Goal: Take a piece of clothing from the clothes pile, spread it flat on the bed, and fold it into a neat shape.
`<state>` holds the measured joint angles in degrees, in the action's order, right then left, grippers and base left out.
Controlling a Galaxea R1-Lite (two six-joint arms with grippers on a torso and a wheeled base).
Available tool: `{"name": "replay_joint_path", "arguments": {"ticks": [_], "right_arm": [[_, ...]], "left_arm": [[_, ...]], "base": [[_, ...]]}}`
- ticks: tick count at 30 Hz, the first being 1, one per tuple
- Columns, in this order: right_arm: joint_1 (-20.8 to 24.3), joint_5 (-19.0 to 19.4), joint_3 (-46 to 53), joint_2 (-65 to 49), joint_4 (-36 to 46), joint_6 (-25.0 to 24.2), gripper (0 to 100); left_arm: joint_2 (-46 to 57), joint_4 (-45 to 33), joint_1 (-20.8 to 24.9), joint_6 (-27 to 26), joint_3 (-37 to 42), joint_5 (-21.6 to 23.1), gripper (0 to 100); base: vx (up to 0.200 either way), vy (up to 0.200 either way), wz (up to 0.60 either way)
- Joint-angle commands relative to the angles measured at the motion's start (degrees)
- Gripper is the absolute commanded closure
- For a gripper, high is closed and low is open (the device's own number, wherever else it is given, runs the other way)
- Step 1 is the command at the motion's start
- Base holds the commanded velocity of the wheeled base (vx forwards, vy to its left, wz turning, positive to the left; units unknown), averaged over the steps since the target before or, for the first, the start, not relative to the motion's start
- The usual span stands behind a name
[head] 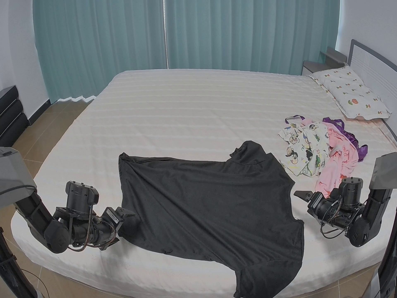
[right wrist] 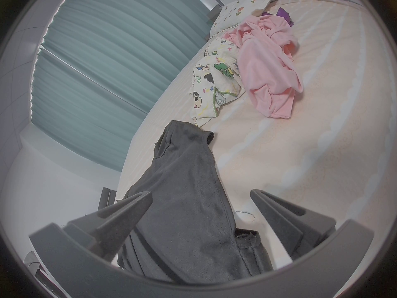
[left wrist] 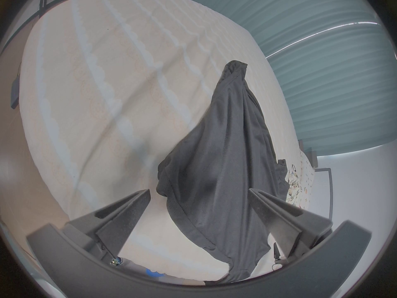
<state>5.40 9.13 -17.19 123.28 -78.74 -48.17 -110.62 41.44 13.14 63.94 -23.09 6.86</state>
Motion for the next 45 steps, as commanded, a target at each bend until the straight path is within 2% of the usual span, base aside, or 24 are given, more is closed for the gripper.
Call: {"name": "replay_joint_path", "arguments": {"ticks": [1, 9, 10, 17, 20, 29, 33, 38, 45], "right_arm": [[0.0, 0.0, 0.1, -0.8, 0.0, 0.0, 0], [0.8, 0.1, 0.3, -0.9, 0.1, -0.1, 0], [0.8, 0.1, 0.3, -0.9, 0.1, -0.1, 0], [1.4, 1.1, 1.6, -0.4, 0.1, 0.0, 0], [1.6, 1.9, 2.4, 0.1, 0.2, 0.2, 0], [4.2, 2.4, 3.8, 1.0, 0.1, 0.6, 0], [5.2, 2.5, 4.1, 2.1, 0.1, 1.8, 0], [6.2, 2.5, 4.2, 2.9, 0.0, 2.8, 0], [6.5, 1.9, 4.7, 3.3, 0.1, 4.8, 0]], "left_arm": [[-2.5, 0.7, 0.8, 0.0, 0.0, -1.4, 0], [-8.4, 10.0, 0.8, -0.3, -0.1, -3.9, 0], [-8.4, 10.0, 0.8, -0.3, -0.1, -3.9, 100], [-8.0, 9.9, 0.9, -1.2, 3.0, -7.2, 100], [-6.3, 9.5, 0.1, -5.8, 4.9, -8.6, 100], [-0.9, 5.3, -0.1, -13.0, 8.7, -14.2, 100], [-0.7, 4.6, -0.1, -13.5, 10.3, -14.5, 100], [-0.7, 3.1, -0.7, -16.7, 10.9, -14.5, 100], [-1.4, 2.4, -0.8, -16.8, 10.3, -13.5, 100]], "base": [[0.0, 0.0, 0.0], [0.0, 0.0, 0.0], [0.0, 0.0, 0.0], [0.0, 0.0, 0.0], [0.0, 0.0, 0.0], [0.0, 0.0, 0.0], [0.0, 0.0, 0.0], [0.0, 0.0, 0.0], [0.0, 0.0, 0.0]]}}
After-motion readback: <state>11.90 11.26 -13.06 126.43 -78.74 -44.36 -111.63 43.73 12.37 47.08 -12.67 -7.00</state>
